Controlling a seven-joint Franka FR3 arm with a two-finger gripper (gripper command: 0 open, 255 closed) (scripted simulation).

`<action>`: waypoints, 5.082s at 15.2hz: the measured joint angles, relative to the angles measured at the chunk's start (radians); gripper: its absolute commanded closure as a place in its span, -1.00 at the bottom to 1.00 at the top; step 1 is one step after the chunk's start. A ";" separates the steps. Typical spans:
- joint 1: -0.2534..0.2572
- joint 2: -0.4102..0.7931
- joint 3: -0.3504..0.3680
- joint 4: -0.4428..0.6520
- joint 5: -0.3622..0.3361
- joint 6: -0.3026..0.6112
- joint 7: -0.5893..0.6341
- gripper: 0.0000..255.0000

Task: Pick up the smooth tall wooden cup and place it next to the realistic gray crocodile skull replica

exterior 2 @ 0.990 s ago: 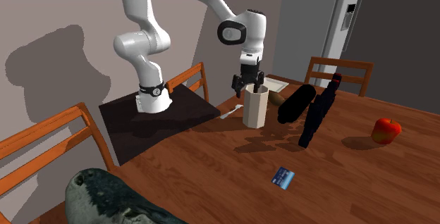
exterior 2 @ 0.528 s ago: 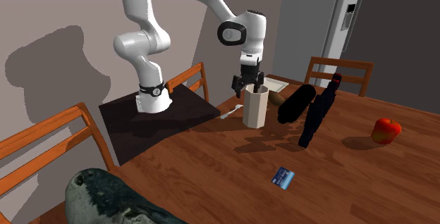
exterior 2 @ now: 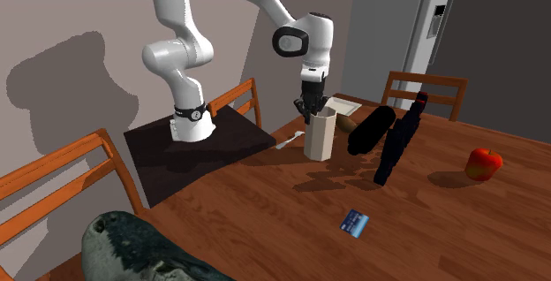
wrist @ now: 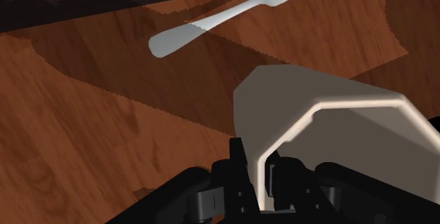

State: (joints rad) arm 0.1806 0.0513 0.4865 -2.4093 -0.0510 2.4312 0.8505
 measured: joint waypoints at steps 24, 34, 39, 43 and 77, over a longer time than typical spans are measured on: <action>0.003 -0.199 -0.011 0.110 0.120 -0.290 -0.091 1.00; 0.002 -0.255 -0.026 0.198 0.139 -0.429 -0.109 1.00; 0.002 -0.275 -0.032 0.248 0.144 -0.498 -0.114 1.00; 0.001 -0.288 -0.038 0.289 0.147 -0.551 -0.118 1.00; -0.221 -0.283 -0.416 0.358 0.045 -0.627 -0.675 1.00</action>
State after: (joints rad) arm -0.0400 -0.2315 0.0707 -2.0515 -0.0064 1.8045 0.1757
